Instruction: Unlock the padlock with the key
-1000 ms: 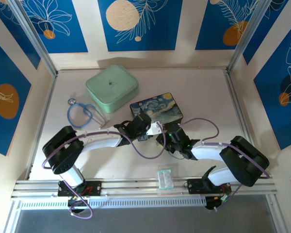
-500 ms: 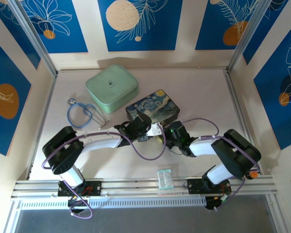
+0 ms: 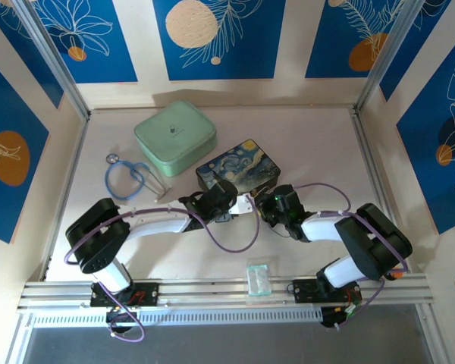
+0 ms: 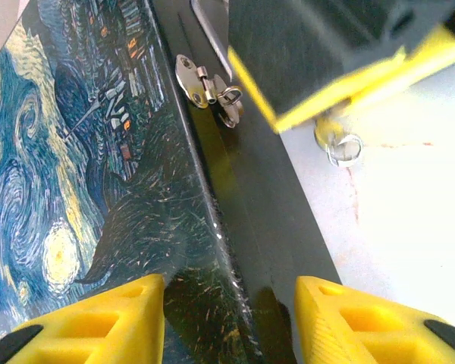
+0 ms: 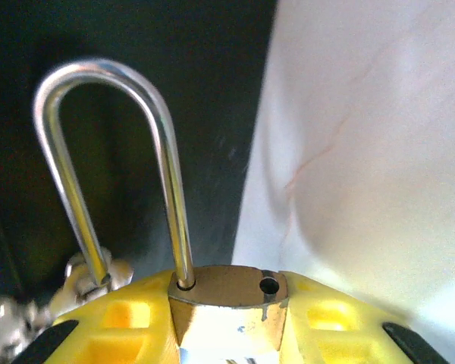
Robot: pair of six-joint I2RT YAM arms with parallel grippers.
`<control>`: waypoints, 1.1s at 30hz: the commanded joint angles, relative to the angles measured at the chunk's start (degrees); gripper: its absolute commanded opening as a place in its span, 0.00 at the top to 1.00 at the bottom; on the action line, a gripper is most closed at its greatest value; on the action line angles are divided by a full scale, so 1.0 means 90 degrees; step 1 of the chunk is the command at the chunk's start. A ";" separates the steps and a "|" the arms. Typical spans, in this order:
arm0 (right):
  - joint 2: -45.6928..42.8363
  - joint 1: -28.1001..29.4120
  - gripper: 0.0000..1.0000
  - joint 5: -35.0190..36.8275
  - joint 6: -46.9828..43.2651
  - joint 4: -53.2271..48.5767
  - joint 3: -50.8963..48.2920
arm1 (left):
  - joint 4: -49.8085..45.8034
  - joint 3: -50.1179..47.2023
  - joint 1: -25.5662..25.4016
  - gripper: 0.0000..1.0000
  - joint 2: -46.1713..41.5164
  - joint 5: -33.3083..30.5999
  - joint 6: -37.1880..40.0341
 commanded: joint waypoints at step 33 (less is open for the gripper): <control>0.0527 -0.0334 0.65 -0.0506 -0.3968 -0.7015 0.2910 | -0.0818 0.0513 -0.0081 0.14 0.0334 -0.2499 -0.3380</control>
